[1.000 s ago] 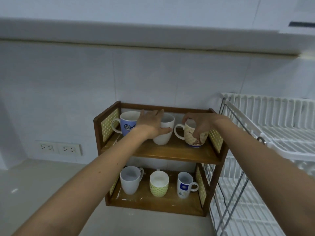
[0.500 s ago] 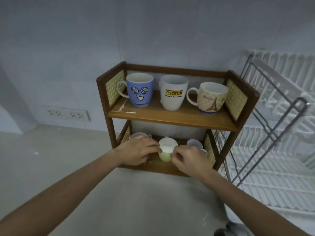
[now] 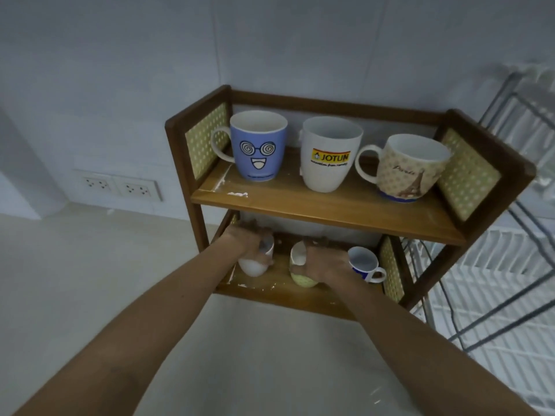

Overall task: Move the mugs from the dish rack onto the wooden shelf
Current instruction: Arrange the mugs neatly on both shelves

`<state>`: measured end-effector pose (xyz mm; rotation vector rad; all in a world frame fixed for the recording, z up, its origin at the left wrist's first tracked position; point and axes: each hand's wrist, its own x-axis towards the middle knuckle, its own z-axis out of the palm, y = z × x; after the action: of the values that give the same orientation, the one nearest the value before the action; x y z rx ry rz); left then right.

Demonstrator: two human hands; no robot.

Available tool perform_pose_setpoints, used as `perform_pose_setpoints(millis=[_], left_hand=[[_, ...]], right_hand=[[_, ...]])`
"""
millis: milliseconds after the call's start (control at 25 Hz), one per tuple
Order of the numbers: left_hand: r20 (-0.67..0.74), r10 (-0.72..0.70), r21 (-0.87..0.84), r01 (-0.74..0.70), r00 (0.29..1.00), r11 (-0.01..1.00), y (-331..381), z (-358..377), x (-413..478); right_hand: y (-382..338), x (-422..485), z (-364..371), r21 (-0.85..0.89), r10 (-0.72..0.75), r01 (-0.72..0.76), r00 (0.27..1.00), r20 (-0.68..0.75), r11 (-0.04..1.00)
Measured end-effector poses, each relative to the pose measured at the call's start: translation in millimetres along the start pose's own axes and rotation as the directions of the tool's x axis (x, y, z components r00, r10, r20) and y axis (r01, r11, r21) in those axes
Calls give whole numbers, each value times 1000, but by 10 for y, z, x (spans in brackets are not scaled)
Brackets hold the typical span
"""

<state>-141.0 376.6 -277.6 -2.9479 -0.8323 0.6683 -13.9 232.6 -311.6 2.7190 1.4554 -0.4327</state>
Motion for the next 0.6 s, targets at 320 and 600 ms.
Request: perform_pose_setpoints(millis=[320, 600], left_hand=[[133, 147, -212, -117, 980, 970, -167, -216, -95], [-127, 57, -89, -69, 990, 994, -150, -56, -126]], right_hand=[[160, 93, -203, -35, -124, 127, 990, 59, 991], [107, 140, -176, 49, -122, 121, 992, 13, 991]])
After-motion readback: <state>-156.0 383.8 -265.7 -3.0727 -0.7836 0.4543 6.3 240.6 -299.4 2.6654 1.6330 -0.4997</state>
